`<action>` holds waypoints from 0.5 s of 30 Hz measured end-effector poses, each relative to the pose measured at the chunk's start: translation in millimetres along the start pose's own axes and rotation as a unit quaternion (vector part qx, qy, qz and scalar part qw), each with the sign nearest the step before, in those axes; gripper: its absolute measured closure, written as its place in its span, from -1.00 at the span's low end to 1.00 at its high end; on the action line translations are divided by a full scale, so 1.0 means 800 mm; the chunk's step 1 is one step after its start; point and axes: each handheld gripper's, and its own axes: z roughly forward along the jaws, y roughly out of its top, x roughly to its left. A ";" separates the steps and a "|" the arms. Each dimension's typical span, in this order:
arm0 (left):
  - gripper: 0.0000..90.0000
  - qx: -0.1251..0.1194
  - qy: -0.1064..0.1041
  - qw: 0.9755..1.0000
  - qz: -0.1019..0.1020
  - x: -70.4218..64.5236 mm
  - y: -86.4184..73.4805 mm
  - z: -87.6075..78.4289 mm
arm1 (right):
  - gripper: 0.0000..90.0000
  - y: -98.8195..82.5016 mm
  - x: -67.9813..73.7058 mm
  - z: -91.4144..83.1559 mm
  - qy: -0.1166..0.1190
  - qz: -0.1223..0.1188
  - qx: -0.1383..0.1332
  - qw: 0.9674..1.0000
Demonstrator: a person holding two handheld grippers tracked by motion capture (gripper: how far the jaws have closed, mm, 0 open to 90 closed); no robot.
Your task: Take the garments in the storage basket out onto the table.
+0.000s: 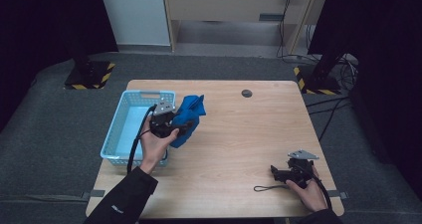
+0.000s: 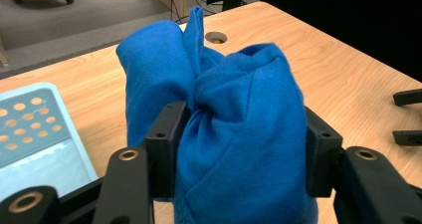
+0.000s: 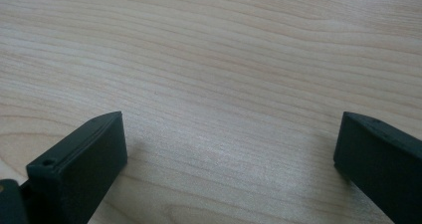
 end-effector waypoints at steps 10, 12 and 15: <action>0.01 -0.008 -0.008 1.000 0.011 -0.008 -0.003 0.008 | -0.99 0.000 0.000 0.000 0.000 0.000 0.000 1.000; 0.01 -0.009 -0.009 1.000 0.012 -0.010 -0.004 0.010 | -0.99 0.000 0.000 0.000 0.000 0.000 0.000 1.000; 0.01 -0.008 -0.010 1.000 0.015 -0.012 -0.006 0.013 | -0.99 0.000 0.000 0.000 0.000 0.000 0.000 1.000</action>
